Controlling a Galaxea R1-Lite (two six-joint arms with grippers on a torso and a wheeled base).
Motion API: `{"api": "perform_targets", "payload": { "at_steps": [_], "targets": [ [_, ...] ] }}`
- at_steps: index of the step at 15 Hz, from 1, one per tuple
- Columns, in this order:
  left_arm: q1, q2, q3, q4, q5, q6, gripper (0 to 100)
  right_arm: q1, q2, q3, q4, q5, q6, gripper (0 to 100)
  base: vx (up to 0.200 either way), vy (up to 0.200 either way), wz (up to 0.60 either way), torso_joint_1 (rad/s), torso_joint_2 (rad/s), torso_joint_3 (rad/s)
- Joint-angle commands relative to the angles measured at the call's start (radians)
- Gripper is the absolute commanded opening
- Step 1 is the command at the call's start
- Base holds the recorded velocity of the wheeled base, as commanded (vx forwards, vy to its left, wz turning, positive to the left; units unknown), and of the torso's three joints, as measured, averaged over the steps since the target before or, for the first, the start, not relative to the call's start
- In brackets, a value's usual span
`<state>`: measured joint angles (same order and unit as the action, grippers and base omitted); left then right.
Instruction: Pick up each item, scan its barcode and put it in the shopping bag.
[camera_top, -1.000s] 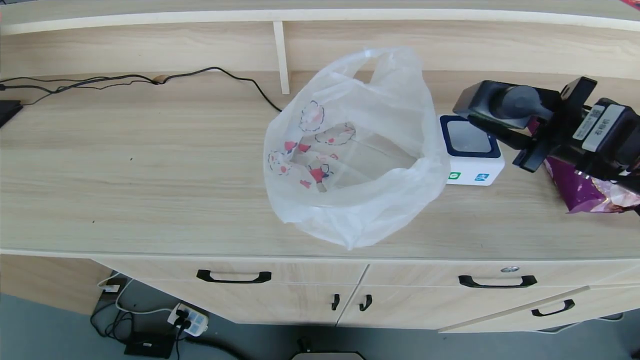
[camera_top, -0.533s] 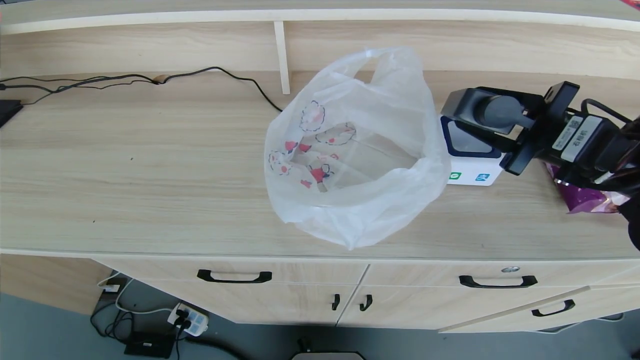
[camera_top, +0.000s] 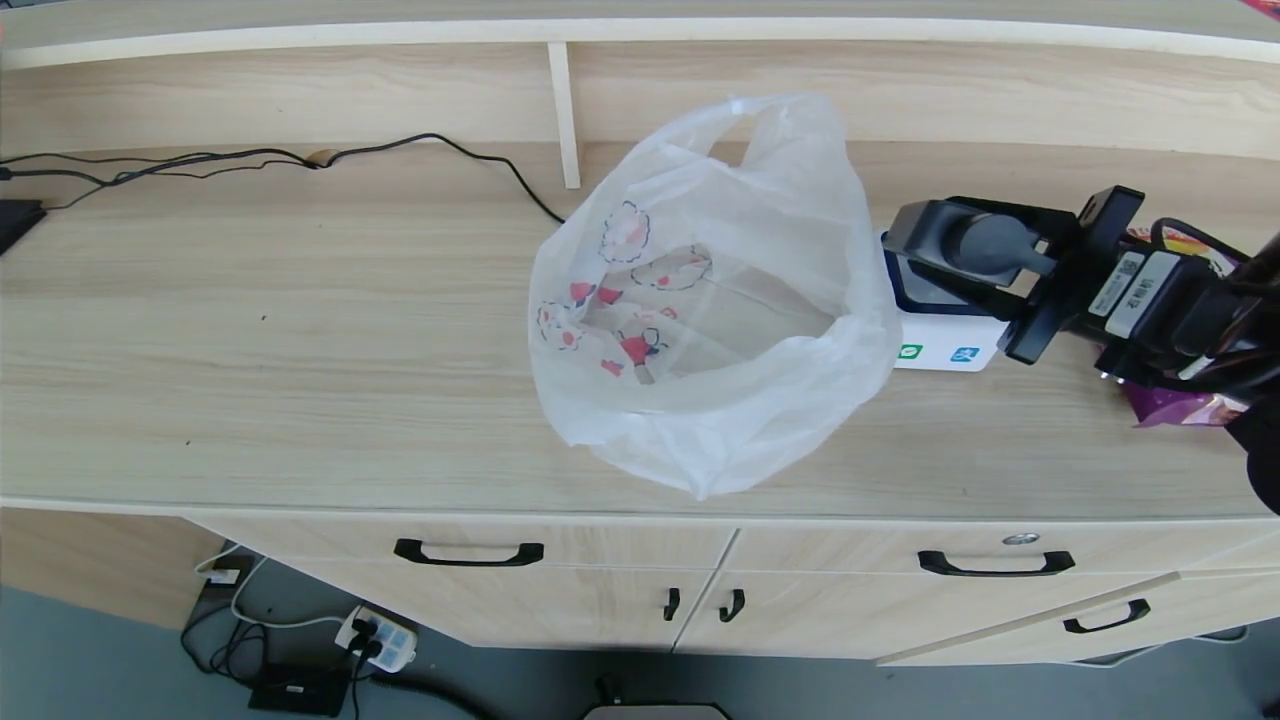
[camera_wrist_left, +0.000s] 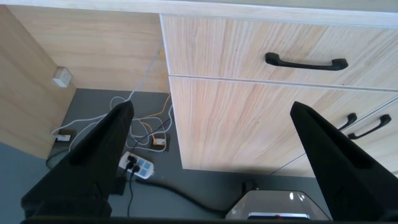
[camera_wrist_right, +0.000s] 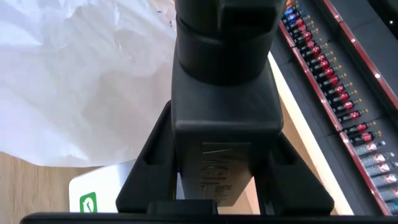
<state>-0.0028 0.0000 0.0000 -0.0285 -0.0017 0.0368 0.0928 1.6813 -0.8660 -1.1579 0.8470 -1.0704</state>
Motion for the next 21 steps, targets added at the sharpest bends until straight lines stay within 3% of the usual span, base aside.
{"api": "perform_targets", "payload": {
  "at_steps": [1,6,8,12,15,18,21],
  "targets": [
    [0.001,0.002,0.000,-0.001,0.000,0.002,100,-0.030,0.005,0.004,0.000,0.003,-0.002,0,0.000,0.000,0.00,0.000,0.00,0.000],
    [0.001,0.002,0.000,0.002,0.000,-0.002,100,-0.022,0.003,-0.033,-0.002,0.000,0.061,0,0.000,0.000,0.00,0.000,0.00,0.000],
    [0.001,0.002,0.000,0.004,0.000,-0.005,100,-0.025,-0.052,-0.045,0.000,-0.066,0.208,0,0.000,0.000,0.00,0.000,0.00,0.000],
    [0.000,0.002,0.000,0.002,0.000,0.011,100,-0.010,-0.212,0.062,0.004,-0.270,0.504,0,0.000,0.000,0.00,0.000,0.00,0.000],
    [0.000,0.002,0.000,0.006,0.000,0.011,100,0.124,-0.411,0.277,0.027,-0.482,0.733,0,0.000,0.000,0.00,0.000,0.00,0.000],
    [0.000,0.002,0.000,0.006,0.000,0.011,100,0.153,-0.531,0.360,0.126,-0.510,0.761,0,0.000,0.000,0.00,0.000,0.00,0.000],
    [0.000,0.002,0.000,0.006,0.000,0.011,100,0.154,-0.591,0.354,0.260,-0.511,0.765,0,0.000,0.000,0.00,0.000,0.00,0.000]
  ]
}}
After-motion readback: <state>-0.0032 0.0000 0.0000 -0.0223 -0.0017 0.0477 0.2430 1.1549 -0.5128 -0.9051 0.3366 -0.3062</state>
